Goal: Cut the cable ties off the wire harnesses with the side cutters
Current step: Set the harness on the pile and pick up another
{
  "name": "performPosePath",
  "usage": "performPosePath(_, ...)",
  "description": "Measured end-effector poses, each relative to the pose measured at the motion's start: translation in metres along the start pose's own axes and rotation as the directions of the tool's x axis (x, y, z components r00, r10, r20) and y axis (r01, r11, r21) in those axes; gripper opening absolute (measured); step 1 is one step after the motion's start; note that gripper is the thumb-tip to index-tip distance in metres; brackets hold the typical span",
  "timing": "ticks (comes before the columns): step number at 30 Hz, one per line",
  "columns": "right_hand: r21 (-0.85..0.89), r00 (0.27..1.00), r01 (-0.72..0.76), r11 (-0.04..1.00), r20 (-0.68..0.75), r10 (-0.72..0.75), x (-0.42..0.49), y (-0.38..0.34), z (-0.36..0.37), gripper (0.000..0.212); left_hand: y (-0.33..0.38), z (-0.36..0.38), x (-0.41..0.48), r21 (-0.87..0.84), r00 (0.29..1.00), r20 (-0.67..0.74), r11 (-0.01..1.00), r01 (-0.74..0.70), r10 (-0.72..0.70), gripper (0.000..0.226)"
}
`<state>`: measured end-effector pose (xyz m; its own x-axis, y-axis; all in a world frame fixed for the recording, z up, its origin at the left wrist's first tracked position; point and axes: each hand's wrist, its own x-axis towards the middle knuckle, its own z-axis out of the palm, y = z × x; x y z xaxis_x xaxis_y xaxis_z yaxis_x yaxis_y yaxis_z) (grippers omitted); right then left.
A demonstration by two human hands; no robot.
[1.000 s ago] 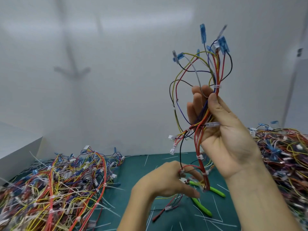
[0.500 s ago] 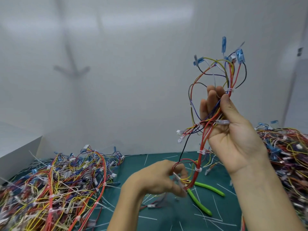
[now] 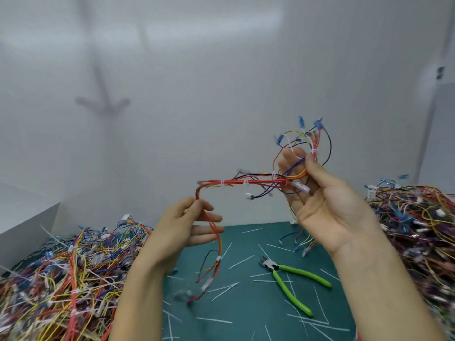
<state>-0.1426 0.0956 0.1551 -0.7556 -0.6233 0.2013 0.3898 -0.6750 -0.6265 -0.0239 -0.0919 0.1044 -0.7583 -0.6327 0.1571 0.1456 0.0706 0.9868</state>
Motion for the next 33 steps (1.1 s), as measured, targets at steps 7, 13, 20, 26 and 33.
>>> performPosePath(7,-0.005,0.999,0.04,0.999,0.011,-0.04,-0.001,0.002,0.002,0.019,0.007,0.001,-0.003,-0.176,0.993,0.112,0.983,0.051,-0.031,0.019)
performPosePath(13,-0.109,0.988,0.155,0.982,0.039,-0.152,-0.003,0.002,0.001,0.021,0.002,0.004,-0.007,0.548,0.985,0.158,0.835,-0.037,-0.061,0.049)
performPosePath(20,-0.394,0.936,0.323,0.861,-0.003,-0.352,-0.003,0.006,-0.002,0.02,0.033,0.003,-0.02,0.59,0.955,0.171,0.751,-0.297,0.243,0.063)
performPosePath(26,-0.658,0.919,0.372,0.654,0.166,-0.357,0.0,0.026,0.002,0.018,0.041,0.031,-0.028,0.344,0.892,0.329,0.84,-0.42,0.311,0.024)
performPosePath(33,-0.757,0.888,0.371,0.538,0.12,-0.444,0.0,0.039,0.003,0.013,0.04,0.041,-0.031,0.385,0.852,0.42,0.789,-0.478,0.311,0.031)
